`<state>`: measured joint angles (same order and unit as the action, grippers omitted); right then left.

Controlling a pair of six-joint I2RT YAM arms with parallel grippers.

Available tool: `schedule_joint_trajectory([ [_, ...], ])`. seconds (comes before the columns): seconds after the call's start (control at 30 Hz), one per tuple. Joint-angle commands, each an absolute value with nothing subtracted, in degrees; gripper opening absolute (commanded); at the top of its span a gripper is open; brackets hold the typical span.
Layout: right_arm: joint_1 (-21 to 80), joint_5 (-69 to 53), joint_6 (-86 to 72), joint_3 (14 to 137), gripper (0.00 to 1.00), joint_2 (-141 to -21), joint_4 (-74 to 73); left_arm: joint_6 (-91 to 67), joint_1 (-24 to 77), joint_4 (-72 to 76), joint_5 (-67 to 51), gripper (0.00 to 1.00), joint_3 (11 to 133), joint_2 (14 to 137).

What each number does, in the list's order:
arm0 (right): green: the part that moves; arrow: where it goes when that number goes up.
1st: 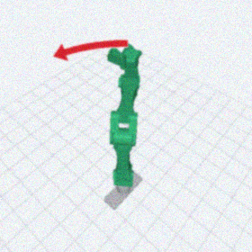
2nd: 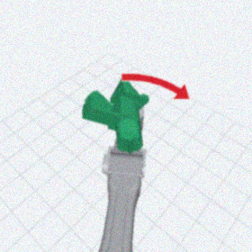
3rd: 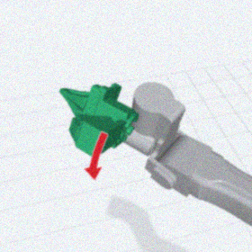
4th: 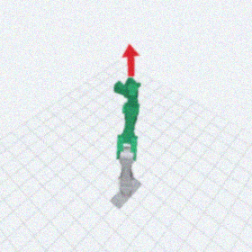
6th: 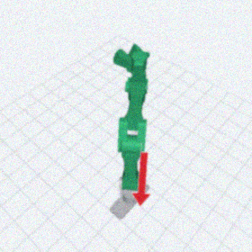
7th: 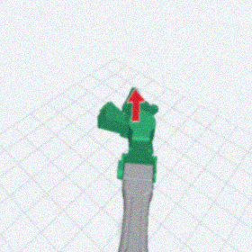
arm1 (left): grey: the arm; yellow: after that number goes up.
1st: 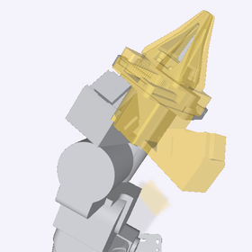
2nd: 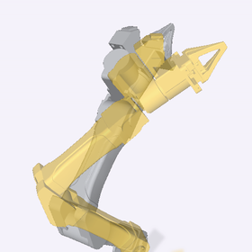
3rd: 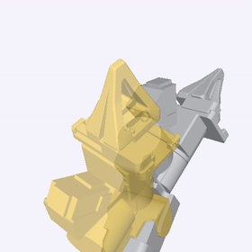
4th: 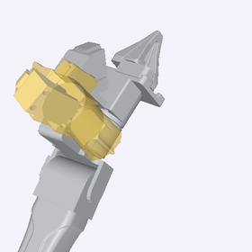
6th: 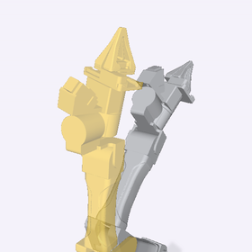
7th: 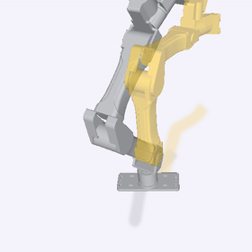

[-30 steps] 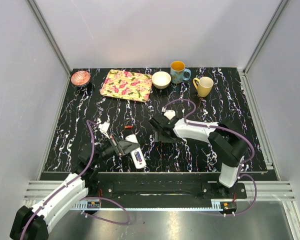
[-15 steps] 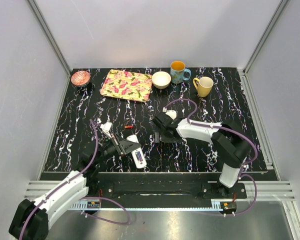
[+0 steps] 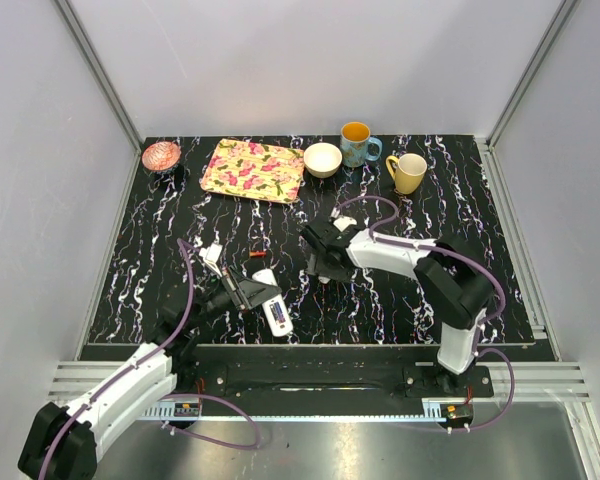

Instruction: Load the batteries into the remote control

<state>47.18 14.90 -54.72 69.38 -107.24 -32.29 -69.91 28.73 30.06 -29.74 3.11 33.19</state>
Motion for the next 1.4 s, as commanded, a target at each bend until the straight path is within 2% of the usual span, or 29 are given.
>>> schedule_joint_trajectory([
  [0.0, 47.02, 12.31, -52.31, 62.15, 0.66, -105.39, -32.70, -69.43, 28.48, 33.31, -29.53, 0.00, 3.78, 32.69],
  [0.17, 46.93, 12.22, -44.32, 57.58, 0.57, -101.61, -33.04, -69.35, 28.48, 33.75, -29.44, 0.00, 3.69, 33.31],
  [0.3, 47.02, 13.18, -39.30, 56.78, 0.54, -100.81, -33.66, -69.43, 28.56, 34.10, -29.18, 0.00, 3.69, 33.57],
  [0.6, 46.93, 15.03, -33.22, 62.04, 0.53, -104.32, -35.51, -69.17, 28.48, 33.40, -29.35, 0.00, 4.04, 33.93],
  [0.8, 46.93, 15.03, -35.77, 64.77, 0.40, -107.23, -36.56, -68.91, 28.48, 32.52, -29.53, 0.00, 4.39, 33.58],
  [0.87, 46.93, 14.33, -37.61, 64.60, 0.32, -107.75, -36.30, -68.82, 28.48, 32.34, -29.53, 0.00, 4.39, 33.49],
  [1.13, 46.93, 13.18, -42.62, 64.25, 0.22, -109.25, -35.33, -68.82, 28.48, 32.34, -29.71, 0.00, 4.22, 33.49],
  [1.3, 46.93, 13.53, -42.63, 63.46, 0.00, -108.55, -35.15, -68.91, 28.56, 32.34, -29.71, 0.00, 3.96, 33.22],
  [1.37, 46.93, 14.67, -42.19, 63.20, 0.00, -107.85, -35.77, -68.91, 28.48, 32.34, -29.36, 0.00, 3.87, 33.22],
])
